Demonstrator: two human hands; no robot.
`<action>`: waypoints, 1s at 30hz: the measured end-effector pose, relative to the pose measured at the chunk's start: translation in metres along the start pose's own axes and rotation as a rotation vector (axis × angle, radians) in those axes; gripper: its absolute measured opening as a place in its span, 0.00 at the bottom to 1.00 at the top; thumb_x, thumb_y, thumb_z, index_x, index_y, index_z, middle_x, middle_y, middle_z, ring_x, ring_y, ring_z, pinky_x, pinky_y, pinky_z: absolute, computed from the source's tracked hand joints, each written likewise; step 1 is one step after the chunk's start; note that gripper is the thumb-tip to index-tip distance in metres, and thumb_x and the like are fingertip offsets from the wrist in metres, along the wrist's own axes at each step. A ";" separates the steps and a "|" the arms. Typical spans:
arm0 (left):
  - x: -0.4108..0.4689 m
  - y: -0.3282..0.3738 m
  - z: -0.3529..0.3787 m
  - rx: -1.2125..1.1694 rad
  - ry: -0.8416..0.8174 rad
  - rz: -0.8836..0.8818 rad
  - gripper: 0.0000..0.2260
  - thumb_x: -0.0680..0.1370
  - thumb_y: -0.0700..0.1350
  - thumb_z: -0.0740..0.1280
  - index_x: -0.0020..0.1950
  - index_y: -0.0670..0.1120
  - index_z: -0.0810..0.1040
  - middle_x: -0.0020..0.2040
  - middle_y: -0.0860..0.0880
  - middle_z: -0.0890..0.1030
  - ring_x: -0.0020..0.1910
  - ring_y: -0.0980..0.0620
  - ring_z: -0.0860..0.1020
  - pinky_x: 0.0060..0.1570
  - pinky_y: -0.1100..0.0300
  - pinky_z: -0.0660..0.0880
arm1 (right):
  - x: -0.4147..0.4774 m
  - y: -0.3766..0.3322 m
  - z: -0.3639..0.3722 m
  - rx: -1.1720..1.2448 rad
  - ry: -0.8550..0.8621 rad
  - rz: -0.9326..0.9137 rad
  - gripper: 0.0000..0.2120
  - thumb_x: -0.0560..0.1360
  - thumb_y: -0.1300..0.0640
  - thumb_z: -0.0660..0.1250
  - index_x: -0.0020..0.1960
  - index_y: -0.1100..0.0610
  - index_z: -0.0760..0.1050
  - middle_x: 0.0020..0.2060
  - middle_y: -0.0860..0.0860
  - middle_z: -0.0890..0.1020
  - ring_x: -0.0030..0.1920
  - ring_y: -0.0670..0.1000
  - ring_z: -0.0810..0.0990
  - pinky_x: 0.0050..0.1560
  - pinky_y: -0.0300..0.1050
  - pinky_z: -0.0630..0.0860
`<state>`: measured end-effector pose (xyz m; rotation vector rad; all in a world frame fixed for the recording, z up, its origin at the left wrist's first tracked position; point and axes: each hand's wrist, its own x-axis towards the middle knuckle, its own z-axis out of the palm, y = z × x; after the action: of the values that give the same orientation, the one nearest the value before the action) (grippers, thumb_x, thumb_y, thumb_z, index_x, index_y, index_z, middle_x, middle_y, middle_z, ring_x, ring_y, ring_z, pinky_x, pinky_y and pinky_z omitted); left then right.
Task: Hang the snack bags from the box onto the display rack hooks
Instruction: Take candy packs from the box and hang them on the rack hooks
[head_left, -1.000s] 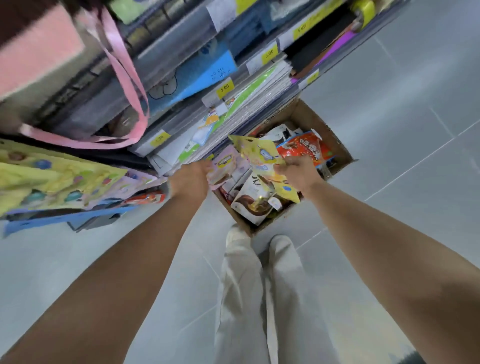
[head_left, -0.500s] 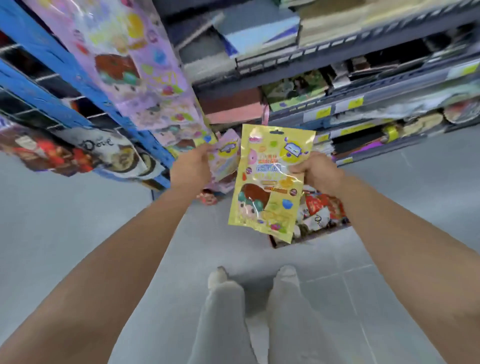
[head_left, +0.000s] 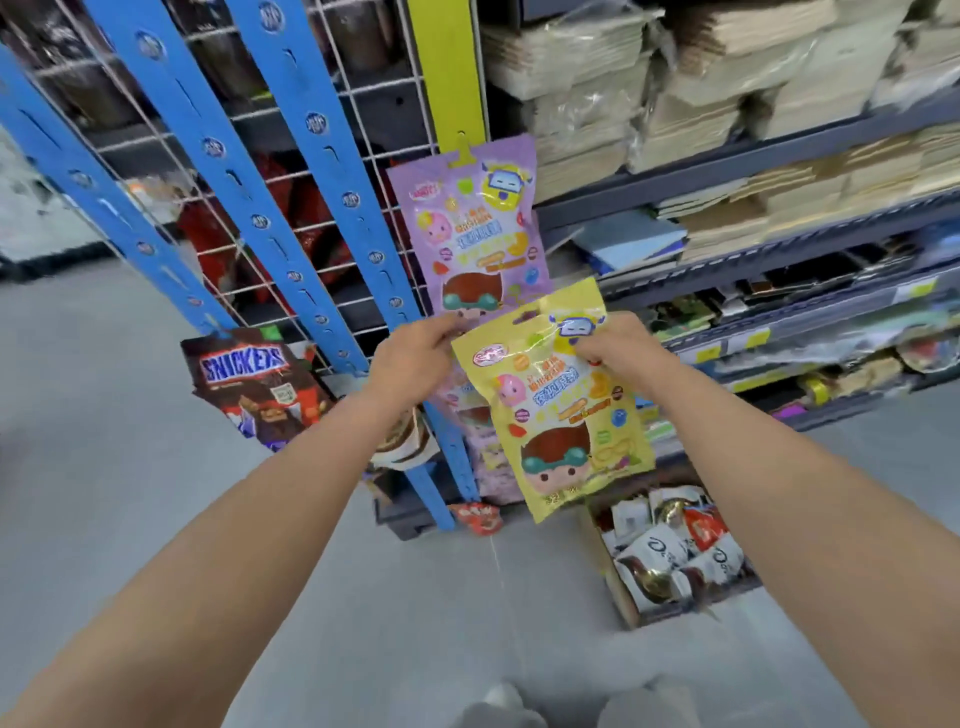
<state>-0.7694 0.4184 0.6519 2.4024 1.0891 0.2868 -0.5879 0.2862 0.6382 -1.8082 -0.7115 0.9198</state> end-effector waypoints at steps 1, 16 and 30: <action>0.002 0.001 -0.011 -0.077 -0.044 0.058 0.14 0.79 0.43 0.63 0.64 0.49 0.77 0.58 0.47 0.81 0.57 0.46 0.77 0.54 0.52 0.75 | -0.003 -0.009 0.005 -0.010 0.010 -0.029 0.20 0.67 0.74 0.59 0.28 0.53 0.58 0.16 0.43 0.59 0.19 0.43 0.55 0.24 0.34 0.52; 0.047 0.070 -0.132 -0.152 0.328 0.228 0.10 0.77 0.43 0.63 0.54 0.51 0.81 0.52 0.50 0.83 0.52 0.52 0.79 0.54 0.51 0.77 | -0.017 -0.129 -0.028 -0.326 0.022 -0.284 0.21 0.70 0.71 0.61 0.28 0.54 0.56 0.19 0.44 0.59 0.21 0.44 0.55 0.25 0.38 0.52; 0.106 0.121 -0.147 -0.172 0.443 0.094 0.16 0.74 0.45 0.70 0.59 0.39 0.78 0.51 0.44 0.82 0.36 0.51 0.76 0.42 0.61 0.72 | 0.016 -0.162 -0.033 -0.249 0.151 -0.284 0.18 0.70 0.69 0.62 0.26 0.54 0.65 0.25 0.48 0.68 0.28 0.47 0.65 0.30 0.39 0.61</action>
<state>-0.6764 0.4794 0.8396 2.2934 1.0803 0.9403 -0.5633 0.3441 0.7924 -1.9053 -0.9895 0.5189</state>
